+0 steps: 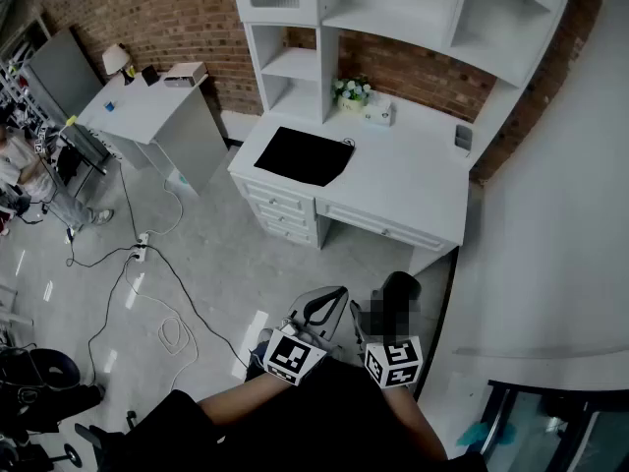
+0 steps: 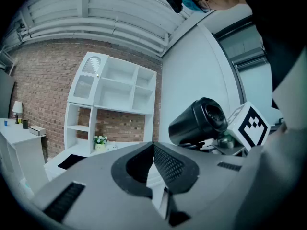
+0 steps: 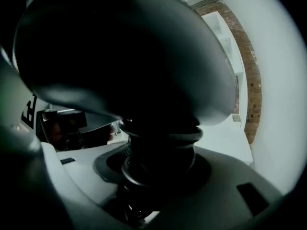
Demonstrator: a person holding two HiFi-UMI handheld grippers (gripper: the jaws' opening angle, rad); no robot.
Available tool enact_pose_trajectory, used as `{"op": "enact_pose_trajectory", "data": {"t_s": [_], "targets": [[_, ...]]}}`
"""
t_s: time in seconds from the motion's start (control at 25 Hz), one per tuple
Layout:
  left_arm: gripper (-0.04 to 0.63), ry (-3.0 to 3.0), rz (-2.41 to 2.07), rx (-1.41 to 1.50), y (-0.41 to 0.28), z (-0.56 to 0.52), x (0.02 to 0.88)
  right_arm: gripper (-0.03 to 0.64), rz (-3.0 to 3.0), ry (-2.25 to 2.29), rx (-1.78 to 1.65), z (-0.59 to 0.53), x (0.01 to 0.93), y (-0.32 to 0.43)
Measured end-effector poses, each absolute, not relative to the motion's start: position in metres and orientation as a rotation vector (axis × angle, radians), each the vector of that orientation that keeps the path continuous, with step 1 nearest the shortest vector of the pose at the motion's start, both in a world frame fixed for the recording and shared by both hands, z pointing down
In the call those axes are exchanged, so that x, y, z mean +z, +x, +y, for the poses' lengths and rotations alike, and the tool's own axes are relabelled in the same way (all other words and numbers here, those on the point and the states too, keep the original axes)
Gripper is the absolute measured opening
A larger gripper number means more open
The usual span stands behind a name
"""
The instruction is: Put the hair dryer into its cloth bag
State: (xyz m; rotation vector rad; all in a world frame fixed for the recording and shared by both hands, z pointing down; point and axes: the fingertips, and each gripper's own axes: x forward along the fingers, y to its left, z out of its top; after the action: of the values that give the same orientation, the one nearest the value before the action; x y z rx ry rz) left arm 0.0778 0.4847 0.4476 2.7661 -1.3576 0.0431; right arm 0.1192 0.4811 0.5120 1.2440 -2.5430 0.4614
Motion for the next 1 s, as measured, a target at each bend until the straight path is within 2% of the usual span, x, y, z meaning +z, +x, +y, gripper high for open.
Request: {"op": "enact_pose_trajectory", "data": {"t_s": [0.52, 1.0], "targets": [[0.018, 2.713, -1.378, 0.097, 0.069, 0.489, 0.464, 0.224, -2.466, 1.099, 0.627, 0.491, 0.56, 0.107], [0.018, 2.595, -1.42, 0.158, 0.058, 0.448, 0.504, 0.227, -2.436, 1.206, 0.667, 0.447, 0.577, 0.118]]}}
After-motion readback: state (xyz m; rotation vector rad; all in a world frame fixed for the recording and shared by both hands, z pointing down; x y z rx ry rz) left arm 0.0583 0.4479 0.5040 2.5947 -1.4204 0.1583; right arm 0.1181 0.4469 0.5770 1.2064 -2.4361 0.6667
